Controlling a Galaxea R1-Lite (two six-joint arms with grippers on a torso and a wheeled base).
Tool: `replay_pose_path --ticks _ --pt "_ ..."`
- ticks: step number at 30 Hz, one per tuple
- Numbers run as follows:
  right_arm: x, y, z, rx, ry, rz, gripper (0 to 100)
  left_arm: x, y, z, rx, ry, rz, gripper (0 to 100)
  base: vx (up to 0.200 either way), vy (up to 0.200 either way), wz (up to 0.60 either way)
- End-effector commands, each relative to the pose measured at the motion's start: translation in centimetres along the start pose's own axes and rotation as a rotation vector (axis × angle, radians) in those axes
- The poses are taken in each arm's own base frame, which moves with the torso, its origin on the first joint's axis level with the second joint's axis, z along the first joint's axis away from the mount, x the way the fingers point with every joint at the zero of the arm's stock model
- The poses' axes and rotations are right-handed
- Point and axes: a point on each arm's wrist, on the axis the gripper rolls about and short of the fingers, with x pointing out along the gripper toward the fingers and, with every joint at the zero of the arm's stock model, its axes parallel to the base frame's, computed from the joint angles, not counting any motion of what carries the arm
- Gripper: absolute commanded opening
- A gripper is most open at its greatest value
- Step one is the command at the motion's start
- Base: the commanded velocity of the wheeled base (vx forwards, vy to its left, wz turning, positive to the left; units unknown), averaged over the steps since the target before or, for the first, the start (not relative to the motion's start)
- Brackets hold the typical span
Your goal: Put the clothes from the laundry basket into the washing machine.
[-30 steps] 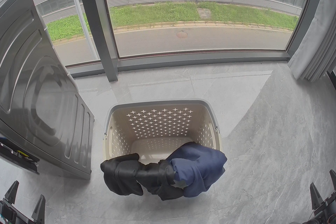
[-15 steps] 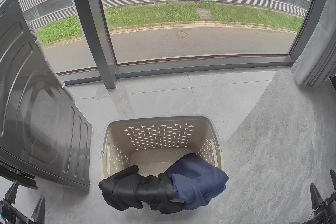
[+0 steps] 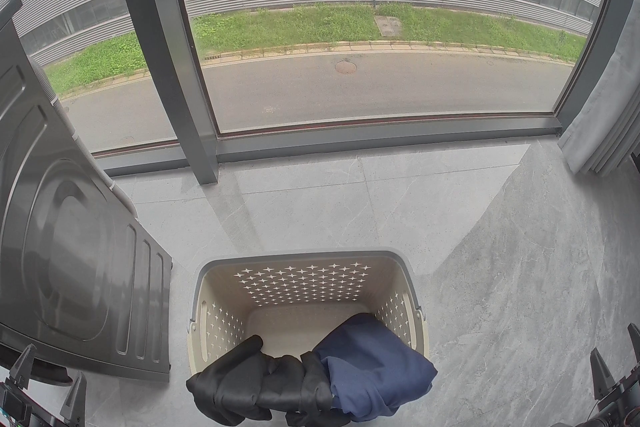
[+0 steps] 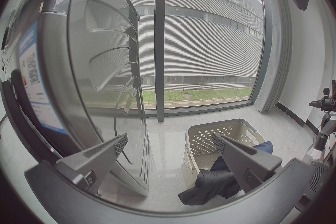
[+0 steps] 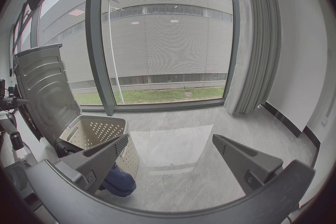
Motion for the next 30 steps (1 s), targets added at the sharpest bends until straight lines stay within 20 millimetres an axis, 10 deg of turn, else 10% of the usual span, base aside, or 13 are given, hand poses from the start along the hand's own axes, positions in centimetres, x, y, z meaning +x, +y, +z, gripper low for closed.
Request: replay_pose_path --ticks 1,30 --pt "0.07 0.00 -0.49 0.000 0.009 0.001 100 0.00 0.01 -0.52 0.000 0.000 0.000 100 0.000 0.000 0.00" --pt "0.07 0.00 -0.49 0.000 0.009 0.001 100 -0.01 0.01 -0.52 0.000 -0.001 0.000 100 0.090 0.000 0.00"
